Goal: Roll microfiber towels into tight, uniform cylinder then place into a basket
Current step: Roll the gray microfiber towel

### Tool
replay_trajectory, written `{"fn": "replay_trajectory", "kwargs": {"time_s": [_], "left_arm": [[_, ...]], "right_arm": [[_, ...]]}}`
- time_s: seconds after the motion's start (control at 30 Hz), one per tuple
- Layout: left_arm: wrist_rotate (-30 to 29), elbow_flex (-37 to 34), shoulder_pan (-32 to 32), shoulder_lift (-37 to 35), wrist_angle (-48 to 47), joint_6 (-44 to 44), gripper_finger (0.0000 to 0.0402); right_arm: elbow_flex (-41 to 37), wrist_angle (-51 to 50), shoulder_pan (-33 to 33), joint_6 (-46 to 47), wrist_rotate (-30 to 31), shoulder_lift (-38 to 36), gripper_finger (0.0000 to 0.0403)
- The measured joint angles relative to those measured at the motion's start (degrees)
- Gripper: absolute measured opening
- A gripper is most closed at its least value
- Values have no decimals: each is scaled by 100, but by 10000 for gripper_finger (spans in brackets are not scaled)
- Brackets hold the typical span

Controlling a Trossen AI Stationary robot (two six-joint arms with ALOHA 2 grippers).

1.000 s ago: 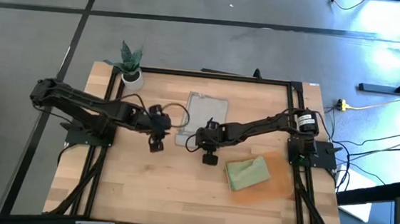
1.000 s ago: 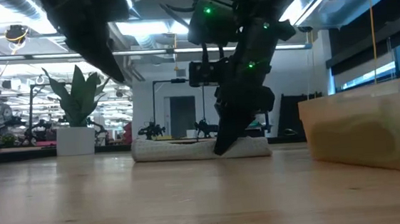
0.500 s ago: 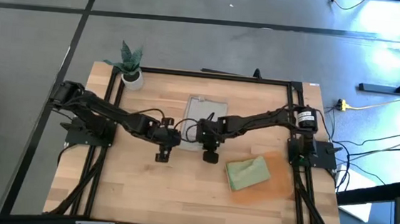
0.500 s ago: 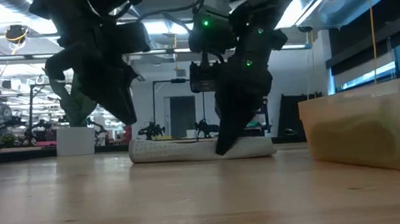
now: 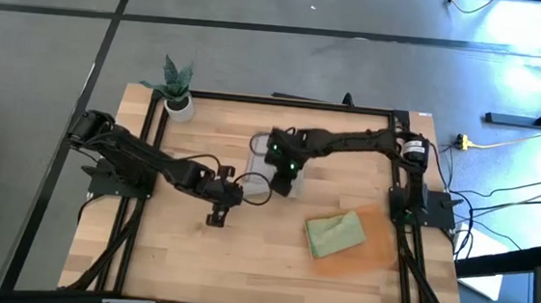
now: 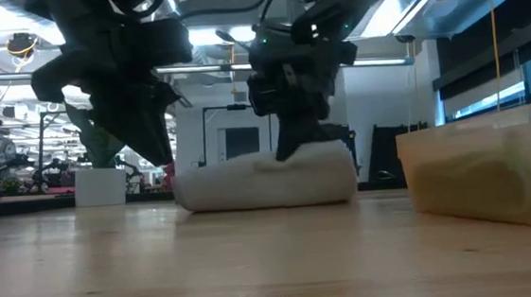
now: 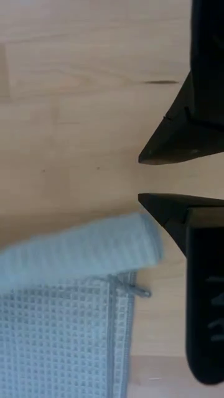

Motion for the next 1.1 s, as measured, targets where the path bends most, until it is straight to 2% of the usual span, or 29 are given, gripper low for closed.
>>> {"fn": "replay_trajectory", "kwargs": {"time_s": [0.1, 0.27, 0.47, 0.7, 1.1], "left_arm": [[-6, 0, -69, 0, 0, -2, 76], [-6, 0, -88, 0, 0, -7, 76], [-6, 0, -79, 0, 0, -2, 76], [-7, 0, -80, 0, 0, 0, 76], [-8, 0, -80, 0, 0, 0, 76]], "right_arm": [[71, -36, -241, 173, -325, -13, 7], [66, -575, -579, 404, -340, -13, 6], [-99, -610, -820, 483, -294, -11, 6], [-189, -567, -901, 715, 361, -11, 16], [-189, -525, -899, 529, 548, -11, 60]]}}
